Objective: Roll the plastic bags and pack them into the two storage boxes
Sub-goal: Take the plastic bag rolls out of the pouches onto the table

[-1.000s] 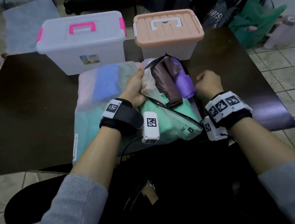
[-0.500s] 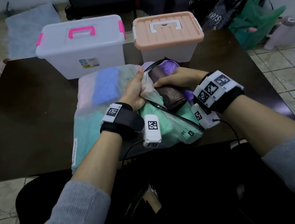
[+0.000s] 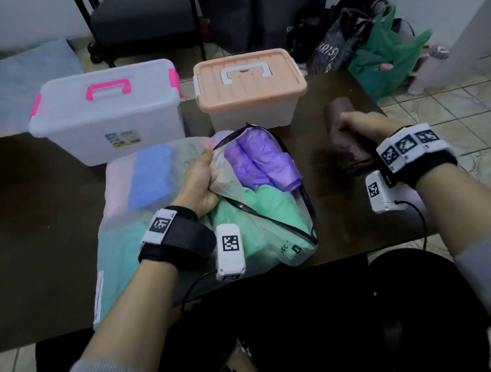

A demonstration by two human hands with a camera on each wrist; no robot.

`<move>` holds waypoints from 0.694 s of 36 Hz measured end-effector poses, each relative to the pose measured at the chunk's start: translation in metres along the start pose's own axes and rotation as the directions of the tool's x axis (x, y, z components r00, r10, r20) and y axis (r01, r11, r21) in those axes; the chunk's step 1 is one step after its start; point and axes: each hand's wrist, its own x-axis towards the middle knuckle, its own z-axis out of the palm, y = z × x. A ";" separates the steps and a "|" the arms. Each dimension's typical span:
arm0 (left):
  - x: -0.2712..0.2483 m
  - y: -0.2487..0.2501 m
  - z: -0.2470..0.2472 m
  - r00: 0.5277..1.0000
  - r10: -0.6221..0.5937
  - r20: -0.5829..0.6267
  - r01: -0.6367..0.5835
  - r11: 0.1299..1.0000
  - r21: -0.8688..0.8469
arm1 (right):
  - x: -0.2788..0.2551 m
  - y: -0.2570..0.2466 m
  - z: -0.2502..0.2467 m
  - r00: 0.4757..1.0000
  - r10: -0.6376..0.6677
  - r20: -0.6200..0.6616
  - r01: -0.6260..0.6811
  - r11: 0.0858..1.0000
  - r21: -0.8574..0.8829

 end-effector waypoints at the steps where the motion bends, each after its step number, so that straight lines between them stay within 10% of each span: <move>1: -0.001 0.000 0.001 1.000 0.001 -0.001 -0.001 1.000 -0.001 | 0.007 0.005 0.001 1.000 0.018 0.015 -0.017 0.998 -0.060; 6: -0.002 -0.001 0.000 1.000 -0.017 0.006 0.017 1.000 -0.002 | 0.030 0.020 0.013 0.997 0.060 0.049 -0.045 0.965 -0.257; 15: -0.002 0.000 -0.001 0.998 -0.028 0.052 0.030 0.999 -0.037 | 0.038 0.021 0.025 0.961 -0.083 -0.264 -0.055 0.877 -0.477; 20: -0.003 -0.001 -0.001 0.999 -0.030 0.040 0.031 0.999 -0.024 | 0.035 0.029 0.041 0.995 -0.084 -0.057 0.038 0.830 -0.556; 25: -0.005 0.000 0.000 0.998 -0.034 0.059 0.034 0.999 0.004 | 0.047 0.044 0.043 0.983 -0.139 -0.117 0.045 0.810 -0.585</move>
